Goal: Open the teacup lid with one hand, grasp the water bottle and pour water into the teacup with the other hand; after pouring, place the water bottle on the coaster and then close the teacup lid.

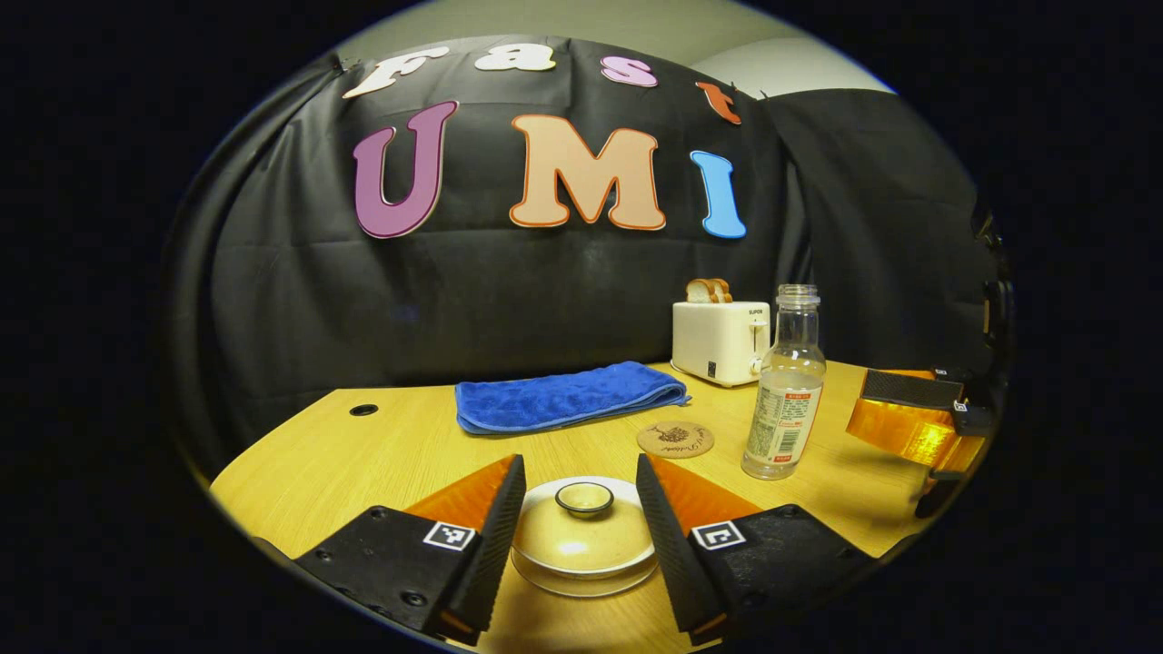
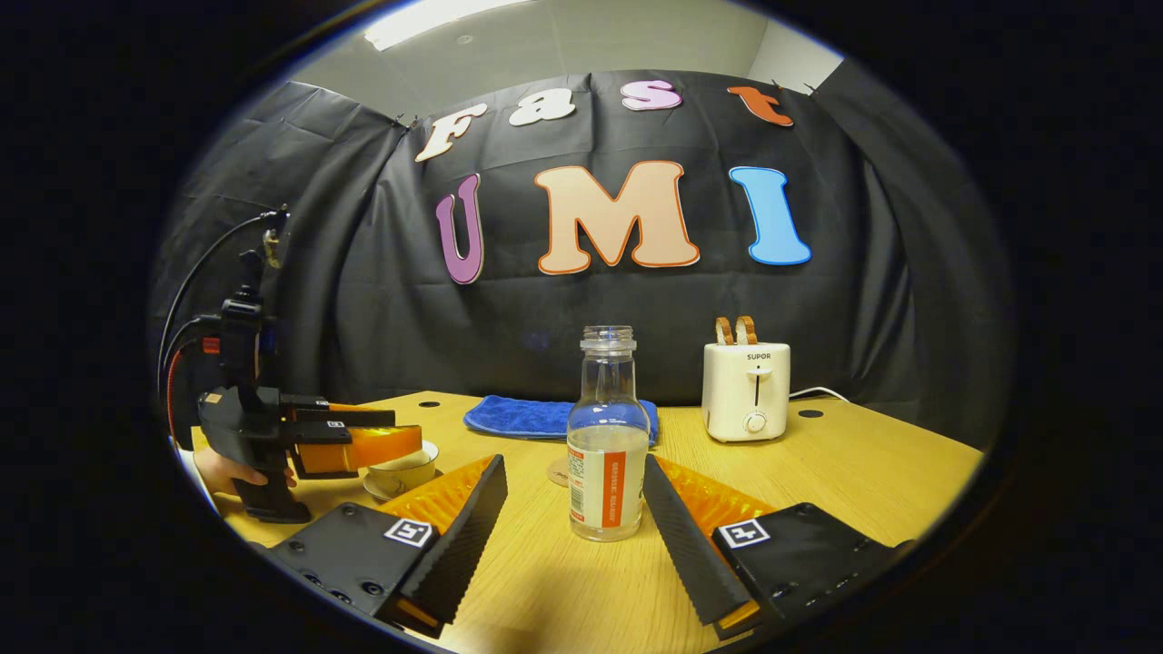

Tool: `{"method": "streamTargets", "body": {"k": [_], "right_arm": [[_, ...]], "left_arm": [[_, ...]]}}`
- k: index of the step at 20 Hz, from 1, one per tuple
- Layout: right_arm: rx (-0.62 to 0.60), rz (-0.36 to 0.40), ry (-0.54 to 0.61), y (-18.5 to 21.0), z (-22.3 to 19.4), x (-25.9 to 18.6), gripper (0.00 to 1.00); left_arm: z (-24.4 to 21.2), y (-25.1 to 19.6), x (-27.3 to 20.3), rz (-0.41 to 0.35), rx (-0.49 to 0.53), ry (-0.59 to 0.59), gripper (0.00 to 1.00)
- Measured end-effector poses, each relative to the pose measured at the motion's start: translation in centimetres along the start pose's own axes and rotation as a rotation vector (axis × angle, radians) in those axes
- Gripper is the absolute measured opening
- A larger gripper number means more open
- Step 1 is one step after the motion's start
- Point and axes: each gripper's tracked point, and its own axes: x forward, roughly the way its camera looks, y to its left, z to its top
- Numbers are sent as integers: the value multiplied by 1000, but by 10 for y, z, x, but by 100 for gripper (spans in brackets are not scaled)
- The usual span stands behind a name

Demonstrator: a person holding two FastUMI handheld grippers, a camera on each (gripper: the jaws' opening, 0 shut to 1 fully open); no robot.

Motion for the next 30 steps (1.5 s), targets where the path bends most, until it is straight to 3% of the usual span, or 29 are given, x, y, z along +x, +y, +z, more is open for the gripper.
{"method": "streamTargets", "body": {"k": [6,9,14,21,24,29,30], "right_arm": [[0,2,0,0,0,0,97],[0,2,0,0,0,1,97],[0,4,0,1,0,0,97],[1,10,1,2,0,0,97],[1,7,1,1,0,2,94],[1,0,2,-2,-1,9,97],[2,0,3,-3,-1,11,93]], "left_arm": [[-6,1,6,3,22,44,49],[-5,1,6,4,17,39,30],[-3,1,4,1,10,24,29],[15,12,-6,55,-36,-102,27],[14,17,-9,76,-34,-106,27],[14,32,-25,131,-32,-107,27],[14,33,-30,137,-36,-111,27]]}}
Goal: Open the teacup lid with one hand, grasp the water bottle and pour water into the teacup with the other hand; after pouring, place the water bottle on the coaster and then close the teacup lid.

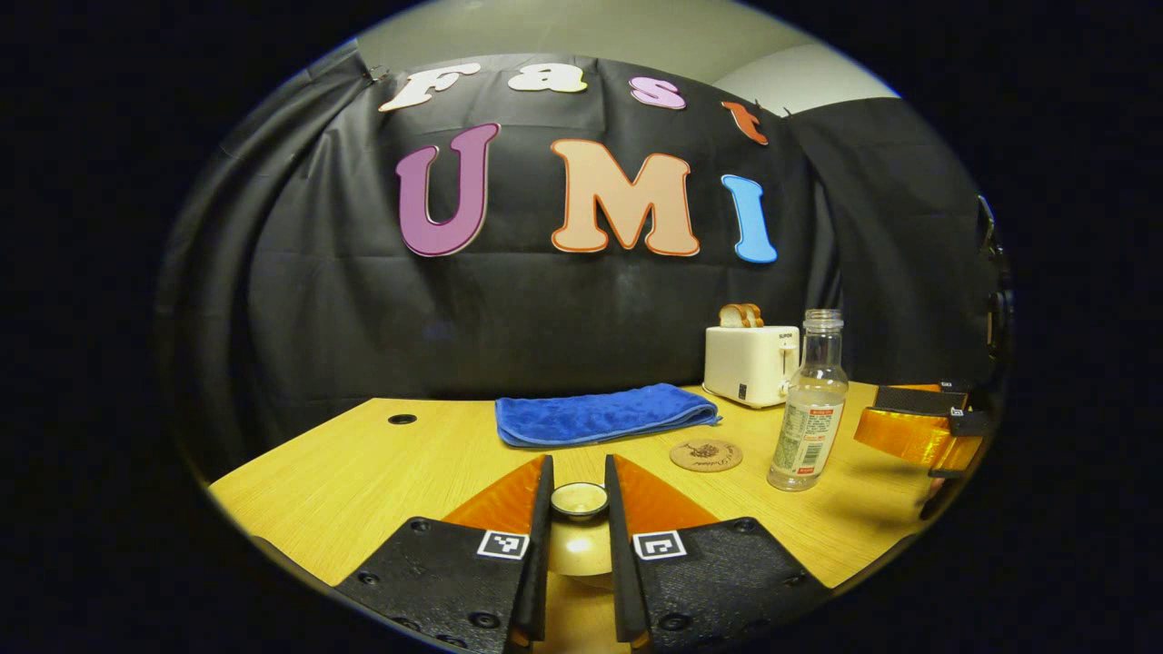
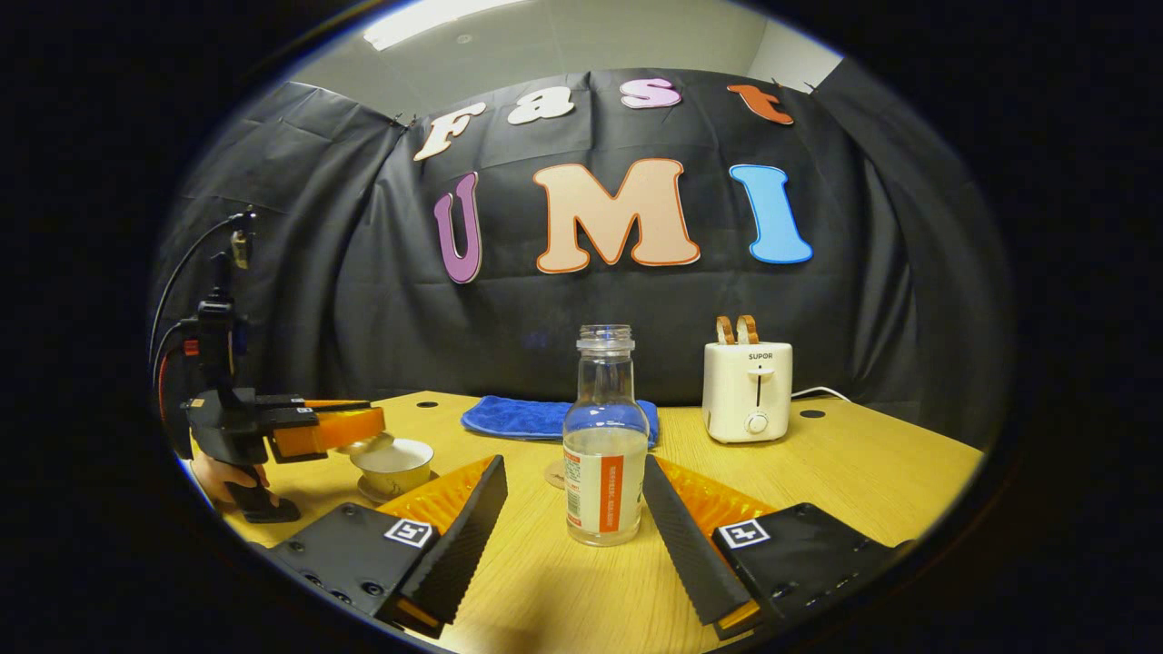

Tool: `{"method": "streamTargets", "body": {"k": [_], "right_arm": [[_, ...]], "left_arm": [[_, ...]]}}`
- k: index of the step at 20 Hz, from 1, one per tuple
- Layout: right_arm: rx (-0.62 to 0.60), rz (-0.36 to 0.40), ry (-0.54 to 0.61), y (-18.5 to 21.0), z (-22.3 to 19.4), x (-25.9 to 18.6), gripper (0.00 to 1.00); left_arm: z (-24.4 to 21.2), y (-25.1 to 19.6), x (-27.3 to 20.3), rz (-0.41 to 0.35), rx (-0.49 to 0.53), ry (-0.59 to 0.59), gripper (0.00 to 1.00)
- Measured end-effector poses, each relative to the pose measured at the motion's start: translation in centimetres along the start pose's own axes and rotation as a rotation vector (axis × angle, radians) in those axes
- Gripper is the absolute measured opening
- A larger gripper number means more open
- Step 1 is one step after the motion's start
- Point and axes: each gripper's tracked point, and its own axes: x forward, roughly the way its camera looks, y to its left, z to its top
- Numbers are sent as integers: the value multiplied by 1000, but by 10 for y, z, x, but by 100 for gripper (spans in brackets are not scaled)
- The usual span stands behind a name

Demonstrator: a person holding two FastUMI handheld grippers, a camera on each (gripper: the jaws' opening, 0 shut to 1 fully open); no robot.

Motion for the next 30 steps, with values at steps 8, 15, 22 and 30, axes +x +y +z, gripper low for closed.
{"method": "streamTargets", "body": {"k": [8,15,22,30], "right_arm": [[1,-49,13,-14,-3,33,97],[2,-47,123,-15,-20,66,93],[-9,-63,234,-15,-42,83,90],[-50,-75,253,-19,-42,81,79]], "left_arm": [[1,16,-26,28,-1,-7,27],[0,27,-34,35,-1,-6,27],[2,43,-37,58,-1,-4,27],[2,54,-41,72,-2,-9,27]]}}
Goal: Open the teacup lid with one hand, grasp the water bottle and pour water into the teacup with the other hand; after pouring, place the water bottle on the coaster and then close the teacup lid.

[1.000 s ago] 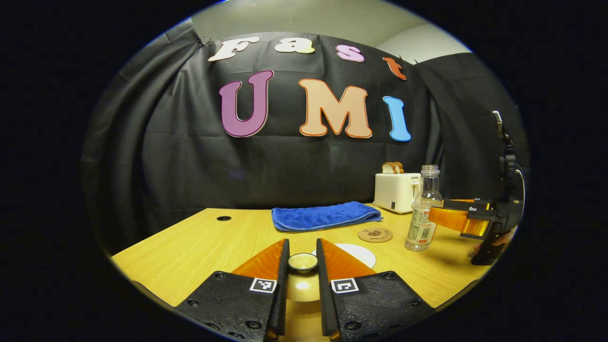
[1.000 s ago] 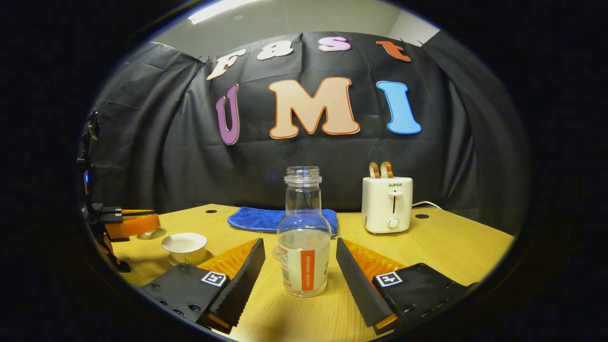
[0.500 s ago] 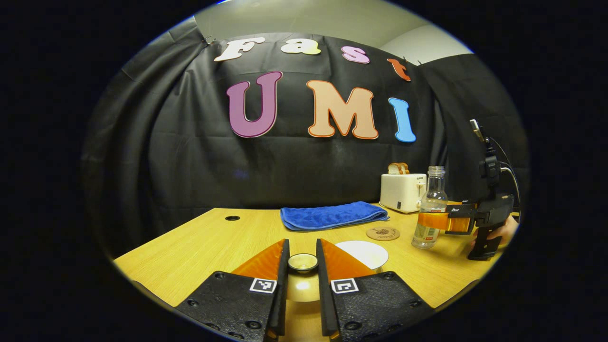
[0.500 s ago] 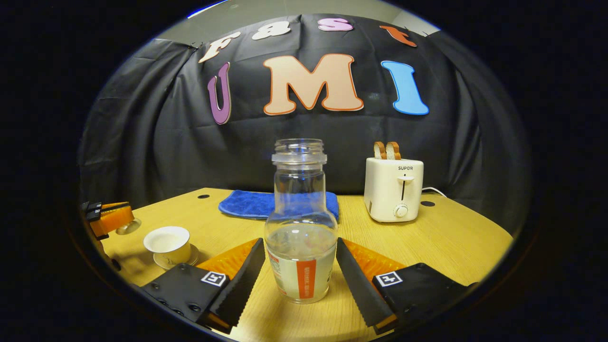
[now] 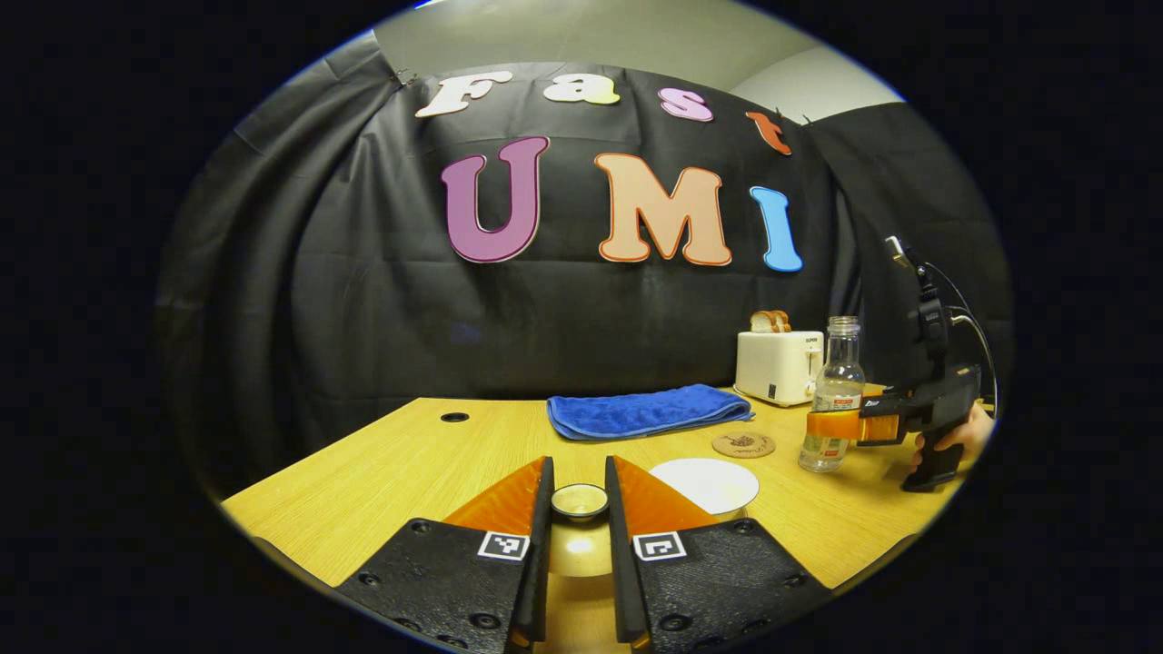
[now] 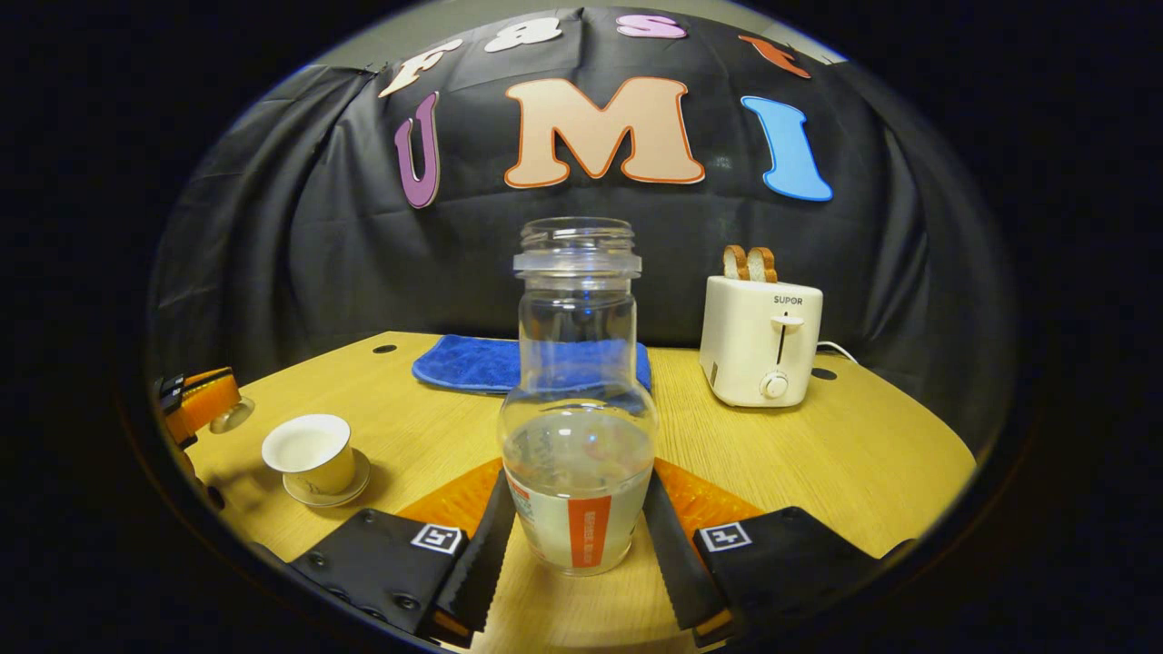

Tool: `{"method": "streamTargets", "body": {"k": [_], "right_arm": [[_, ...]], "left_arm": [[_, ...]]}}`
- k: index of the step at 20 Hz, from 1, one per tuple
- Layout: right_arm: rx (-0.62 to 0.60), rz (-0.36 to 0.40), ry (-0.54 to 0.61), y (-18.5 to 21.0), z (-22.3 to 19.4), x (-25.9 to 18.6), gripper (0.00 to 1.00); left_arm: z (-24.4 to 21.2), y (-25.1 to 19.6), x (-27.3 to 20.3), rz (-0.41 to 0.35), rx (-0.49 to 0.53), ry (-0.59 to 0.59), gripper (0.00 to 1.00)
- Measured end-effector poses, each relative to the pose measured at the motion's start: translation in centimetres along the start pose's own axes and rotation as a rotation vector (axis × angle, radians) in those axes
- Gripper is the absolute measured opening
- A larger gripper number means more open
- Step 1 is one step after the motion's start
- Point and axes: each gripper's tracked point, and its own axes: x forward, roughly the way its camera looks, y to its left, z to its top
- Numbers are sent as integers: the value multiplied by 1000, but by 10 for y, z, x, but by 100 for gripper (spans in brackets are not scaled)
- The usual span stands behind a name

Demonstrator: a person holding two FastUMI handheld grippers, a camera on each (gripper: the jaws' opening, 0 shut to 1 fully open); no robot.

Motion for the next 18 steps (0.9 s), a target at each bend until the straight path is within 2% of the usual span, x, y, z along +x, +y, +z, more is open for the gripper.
{"method": "streamTargets", "body": {"k": [3,5,12,15,18], "right_arm": [[-30,-5,17,-2,2,-3,78],[-76,-18,0,-4,18,-8,78],[-355,-49,-86,9,71,-31,79],[-425,-33,-100,26,79,-34,78],[-559,-61,-116,34,82,-33,79]], "left_arm": [[0,6,0,13,1,2,27],[-1,5,0,14,0,2,27],[-1,11,-1,12,0,3,27],[-1,22,-2,33,1,4,27],[-2,35,-5,71,-1,3,27]]}}
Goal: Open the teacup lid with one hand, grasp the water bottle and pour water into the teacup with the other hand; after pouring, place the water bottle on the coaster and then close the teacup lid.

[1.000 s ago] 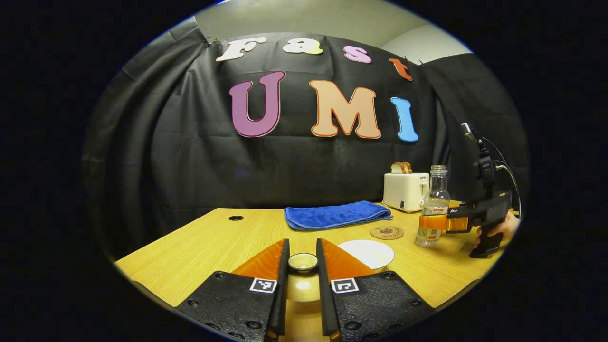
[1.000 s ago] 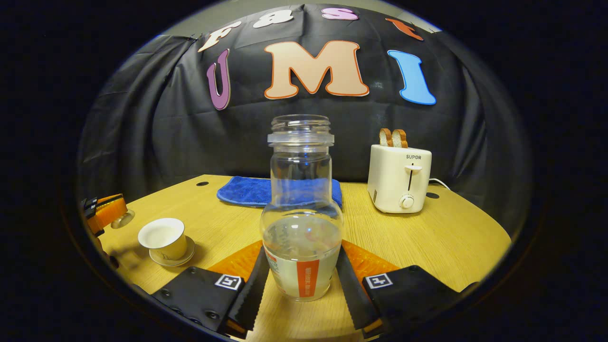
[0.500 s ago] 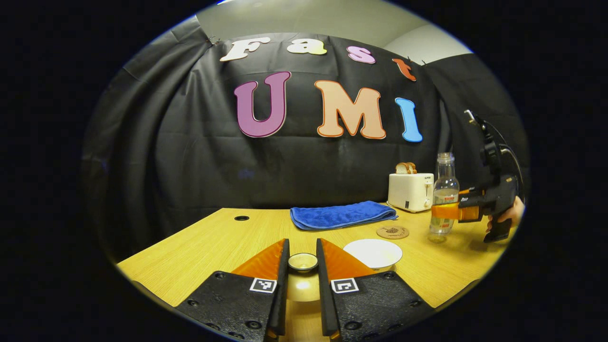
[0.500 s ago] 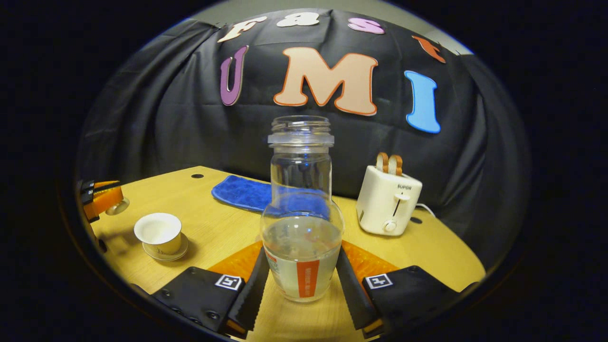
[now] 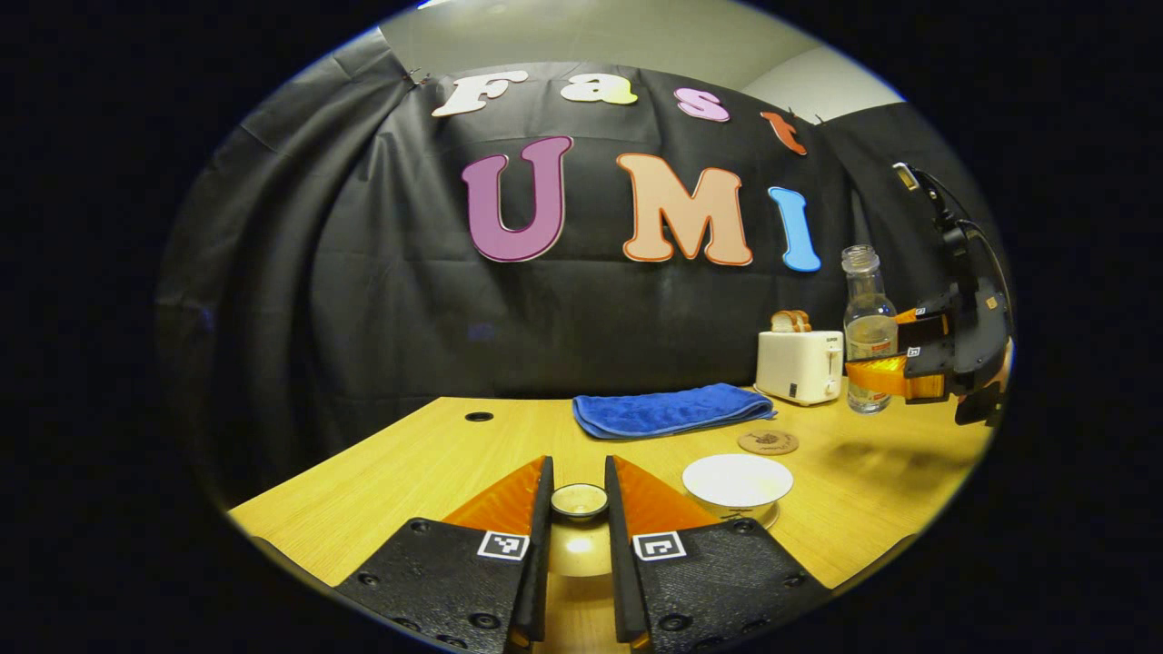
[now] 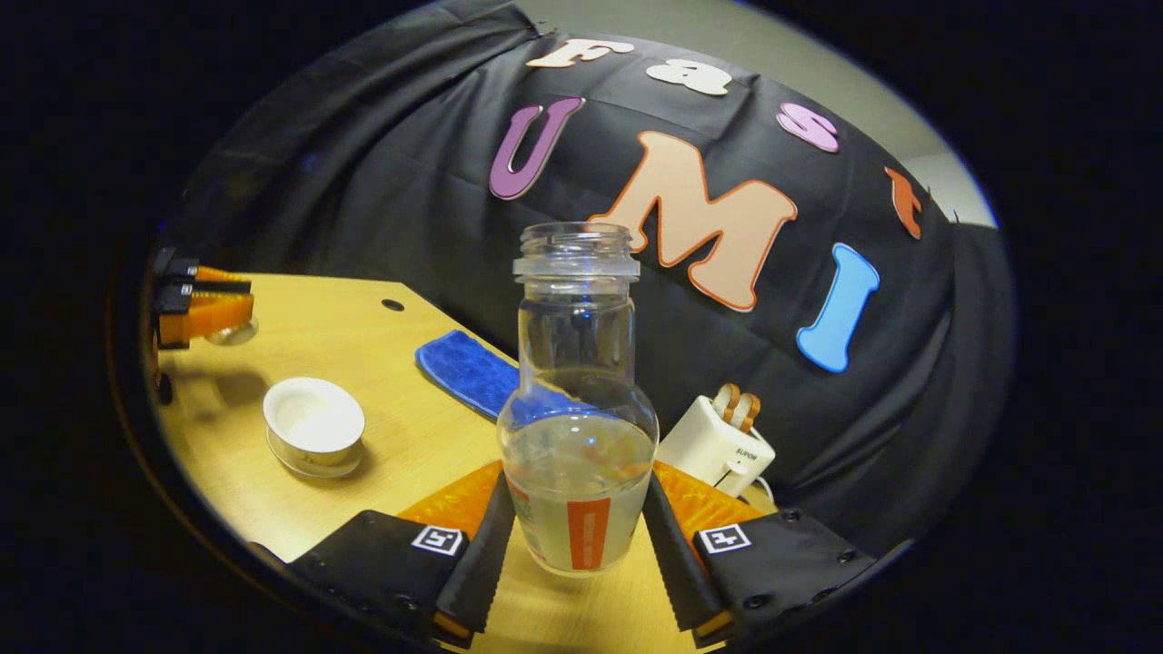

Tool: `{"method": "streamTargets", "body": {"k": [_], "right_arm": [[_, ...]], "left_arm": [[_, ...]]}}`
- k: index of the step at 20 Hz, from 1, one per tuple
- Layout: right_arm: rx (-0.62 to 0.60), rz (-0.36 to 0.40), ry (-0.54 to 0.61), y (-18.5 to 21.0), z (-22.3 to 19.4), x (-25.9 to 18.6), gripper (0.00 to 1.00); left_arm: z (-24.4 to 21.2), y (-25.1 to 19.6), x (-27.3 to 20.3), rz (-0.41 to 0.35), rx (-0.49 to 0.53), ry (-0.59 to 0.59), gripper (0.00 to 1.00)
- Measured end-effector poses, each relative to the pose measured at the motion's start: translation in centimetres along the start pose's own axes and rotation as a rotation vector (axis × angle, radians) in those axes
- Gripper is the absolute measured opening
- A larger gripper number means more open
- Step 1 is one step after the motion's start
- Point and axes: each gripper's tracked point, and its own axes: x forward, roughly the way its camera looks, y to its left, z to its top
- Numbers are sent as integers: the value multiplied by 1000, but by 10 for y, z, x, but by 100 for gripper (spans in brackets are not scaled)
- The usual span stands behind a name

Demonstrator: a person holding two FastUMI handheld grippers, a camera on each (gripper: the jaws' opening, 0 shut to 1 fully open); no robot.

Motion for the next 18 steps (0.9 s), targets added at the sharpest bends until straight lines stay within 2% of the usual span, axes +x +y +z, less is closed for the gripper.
{"method": "streamTargets", "body": {"k": [10,15,18], "right_arm": [[-449,17,-30,60,-11,14,77],[-634,8,-20,69,-27,21,78],[-758,-21,-60,71,-19,27,78]], "left_arm": [[0,2,-1,16,1,3,27],[0,3,-1,16,1,3,27],[0,2,-1,16,1,3,27]]}}
